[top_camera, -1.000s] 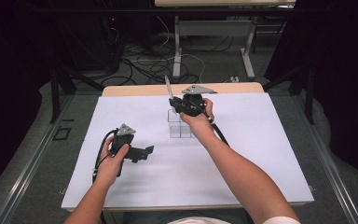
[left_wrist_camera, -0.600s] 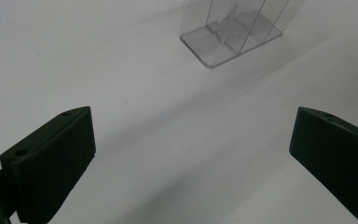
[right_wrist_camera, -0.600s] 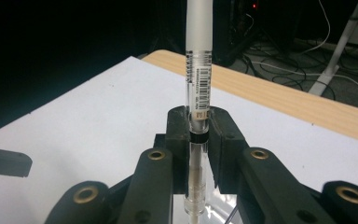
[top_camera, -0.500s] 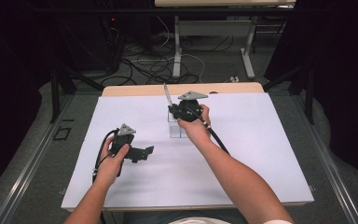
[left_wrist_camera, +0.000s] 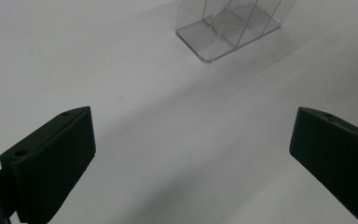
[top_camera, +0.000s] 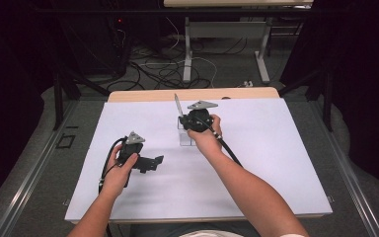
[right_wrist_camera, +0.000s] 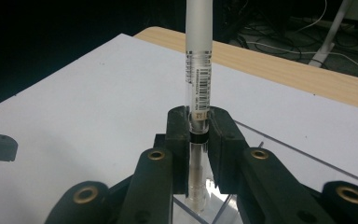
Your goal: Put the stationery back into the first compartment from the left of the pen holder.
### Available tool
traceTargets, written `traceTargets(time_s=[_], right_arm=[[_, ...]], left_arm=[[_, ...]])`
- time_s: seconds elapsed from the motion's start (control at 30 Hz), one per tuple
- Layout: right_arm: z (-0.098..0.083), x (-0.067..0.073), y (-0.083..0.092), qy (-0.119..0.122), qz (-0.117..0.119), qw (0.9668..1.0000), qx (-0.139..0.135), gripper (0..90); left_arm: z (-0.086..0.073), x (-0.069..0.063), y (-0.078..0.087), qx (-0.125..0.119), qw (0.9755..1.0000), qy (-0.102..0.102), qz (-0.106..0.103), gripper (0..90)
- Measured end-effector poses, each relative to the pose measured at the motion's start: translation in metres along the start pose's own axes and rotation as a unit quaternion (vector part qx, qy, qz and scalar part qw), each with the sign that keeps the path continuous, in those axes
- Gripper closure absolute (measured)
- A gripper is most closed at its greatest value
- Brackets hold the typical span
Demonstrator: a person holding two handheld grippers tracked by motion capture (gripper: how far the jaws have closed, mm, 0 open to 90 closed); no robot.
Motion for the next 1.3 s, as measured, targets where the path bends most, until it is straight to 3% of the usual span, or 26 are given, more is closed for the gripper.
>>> traceTargets(time_s=[0.63, 0.7, 0.73, 0.93, 1.1, 1.23, 1.3], right_arm=[[-0.008, -0.006, 0.000, -0.001, 0.001, 0.9998, 0.018, 78.0], [-0.006, -0.007, 0.002, -0.004, 0.004, 0.9998, 0.017, 74.7], [-0.005, -0.008, 0.005, -0.005, 0.006, 0.9998, 0.018, 68.8], [0.002, -0.010, 0.017, -0.013, 0.013, 0.9998, 0.005, 58.9], [0.003, -0.013, 0.034, 0.017, 0.023, 0.9996, -0.001, 50.2], [0.000, -0.018, 0.050, 0.001, 0.038, 0.9993, -0.003, 46.8], [-0.002, -0.021, 0.058, -0.003, 0.035, 0.9994, -0.007, 42.4]], left_arm=[[-0.001, -0.001, -0.002, 0.004, 1.0000, -0.001, -0.002, 0.1], [-0.001, -0.001, -0.002, 0.005, 1.0000, 0.000, -0.003, 0.1], [-0.001, -0.001, -0.002, 0.005, 1.0000, 0.000, -0.002, 0.1], [-0.002, 0.000, -0.002, 0.006, 1.0000, 0.001, 0.000, 0.1], [-0.003, 0.001, -0.003, 0.006, 1.0000, 0.001, 0.002, 0.1], [-0.003, 0.001, -0.002, 0.006, 1.0000, 0.002, 0.002, 0.1], [-0.003, 0.001, -0.003, 0.006, 1.0000, 0.002, 0.002, 0.1]])
Point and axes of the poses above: each handheld gripper's, and its own axes: y roughly backward along the jaws, z roughly out of its top, x roughly to its left, the point moved 3 cm from there along -y, roughly forward along the jaws, and after that the axes turned 6 degrees about -y, right-handed, at the moved point
